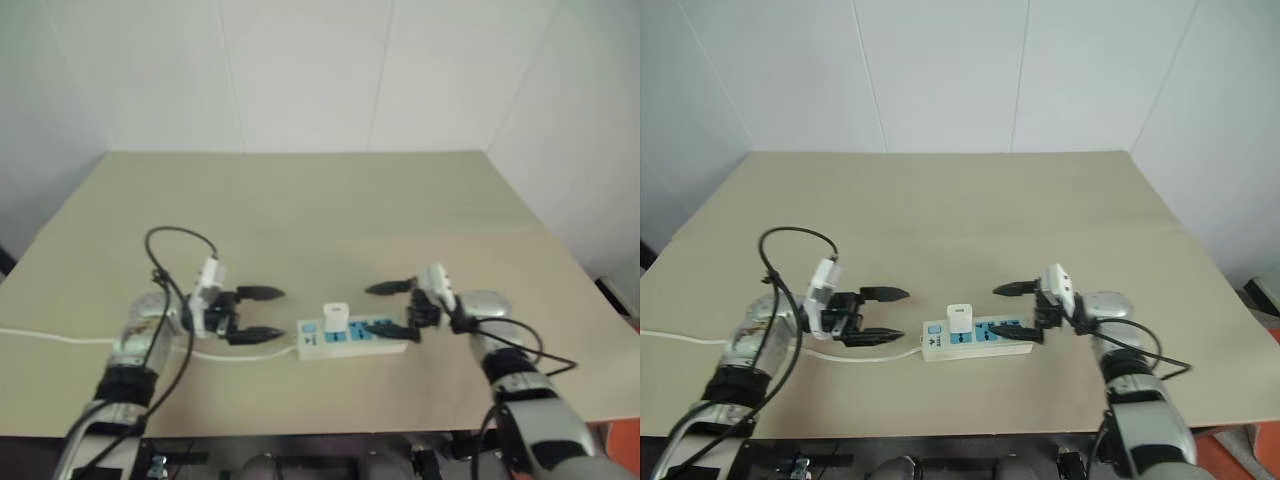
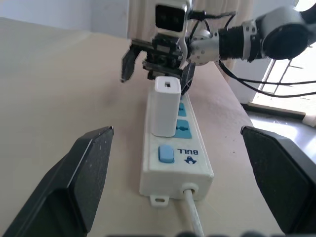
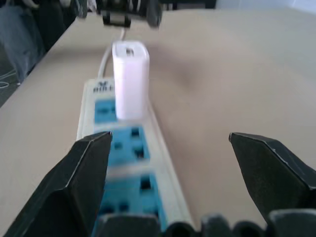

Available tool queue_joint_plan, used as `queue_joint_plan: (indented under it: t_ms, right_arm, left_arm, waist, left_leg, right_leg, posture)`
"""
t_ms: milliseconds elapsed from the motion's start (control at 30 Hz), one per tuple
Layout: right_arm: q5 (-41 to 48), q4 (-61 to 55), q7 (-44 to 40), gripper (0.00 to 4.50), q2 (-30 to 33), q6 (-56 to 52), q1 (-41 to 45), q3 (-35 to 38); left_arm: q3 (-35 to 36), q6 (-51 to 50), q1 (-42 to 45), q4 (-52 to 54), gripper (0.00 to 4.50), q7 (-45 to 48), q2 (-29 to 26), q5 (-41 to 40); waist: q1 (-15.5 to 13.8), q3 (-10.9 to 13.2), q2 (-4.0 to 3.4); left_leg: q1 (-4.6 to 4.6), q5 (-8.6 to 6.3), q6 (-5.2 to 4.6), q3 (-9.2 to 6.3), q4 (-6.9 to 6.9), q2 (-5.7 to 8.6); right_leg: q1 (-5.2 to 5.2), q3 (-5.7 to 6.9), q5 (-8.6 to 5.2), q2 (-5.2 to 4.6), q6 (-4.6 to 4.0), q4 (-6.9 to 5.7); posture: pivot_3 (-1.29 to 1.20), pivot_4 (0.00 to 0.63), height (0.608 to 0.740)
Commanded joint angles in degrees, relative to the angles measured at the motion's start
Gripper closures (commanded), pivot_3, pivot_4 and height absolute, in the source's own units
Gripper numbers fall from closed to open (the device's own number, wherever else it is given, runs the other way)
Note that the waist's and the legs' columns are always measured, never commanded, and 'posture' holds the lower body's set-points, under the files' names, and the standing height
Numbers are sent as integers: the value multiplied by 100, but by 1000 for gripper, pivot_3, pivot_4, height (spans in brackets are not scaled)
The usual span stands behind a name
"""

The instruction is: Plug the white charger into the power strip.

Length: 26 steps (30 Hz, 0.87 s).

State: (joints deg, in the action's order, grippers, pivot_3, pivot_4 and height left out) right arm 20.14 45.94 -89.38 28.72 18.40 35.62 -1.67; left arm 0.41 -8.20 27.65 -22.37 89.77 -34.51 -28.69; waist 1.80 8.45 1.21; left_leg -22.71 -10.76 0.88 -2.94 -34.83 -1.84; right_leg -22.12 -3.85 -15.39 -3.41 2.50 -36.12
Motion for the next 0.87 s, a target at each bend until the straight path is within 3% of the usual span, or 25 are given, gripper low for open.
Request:
queue_joint_plan:
  t_ms: [33, 133, 333, 567, 867]
  right_arm:
    - [890, -1443, -312, 0, 1022, -571, -193, -110]
    - [1119, -2080, -312, 0, 2012, -484, -516, -130]
    - [1580, -2734, -312, 0, 3118, -715, -1106, 154]
    - [1568, -2833, -312, 0, 3249, -744, -1371, 268]
    - [1506, -2818, -312, 0, 3312, -770, -1483, 316]
  left_arm:
    - [-117, 327, 42, 112, 18, 252, -577, 348]
    - [-268, 951, 13, -244, 18, 273, -1101, 806]
    - [-38, 1086, 14, -456, 18, 273, -1427, 654]
    - [32, 1028, -105, -312, 18, 264, -1234, 601]
    - [74, 1005, -121, -261, 18, 198, -1071, 601]
  waist:
    - [4, 52, -50]
    - [18, 70, -56]
    - [25, 94, -29]
    - [24, 104, -19]
    - [20, 104, -19]
  left_leg:
    - [-29, 0, 0, 0, 0, 1]
    - [-47, -2, -3, 6, 10, 0]
    - [-46, -25, -37, 16, 7, -2]
    - [-29, -23, -35, 17, -6, -5]
    - [-29, -21, -32, 17, -13, -4]
  right_leg:
    - [-25, 0, 10, 0, -13, 1]
    - [-46, -1, 9, 1, -11, 11]
    - [-33, -1, 1, -2, -10, 36]
    - [-19, -1, -17, 0, 26, 24]
    - [-18, -3, 1, 0, -3, 16]
  posture:
    - [0, 150, 740]
    - [0, 150, 740]
    - [0, 150, 740]
    - [0, 150, 740]
    - [0, 150, 740]
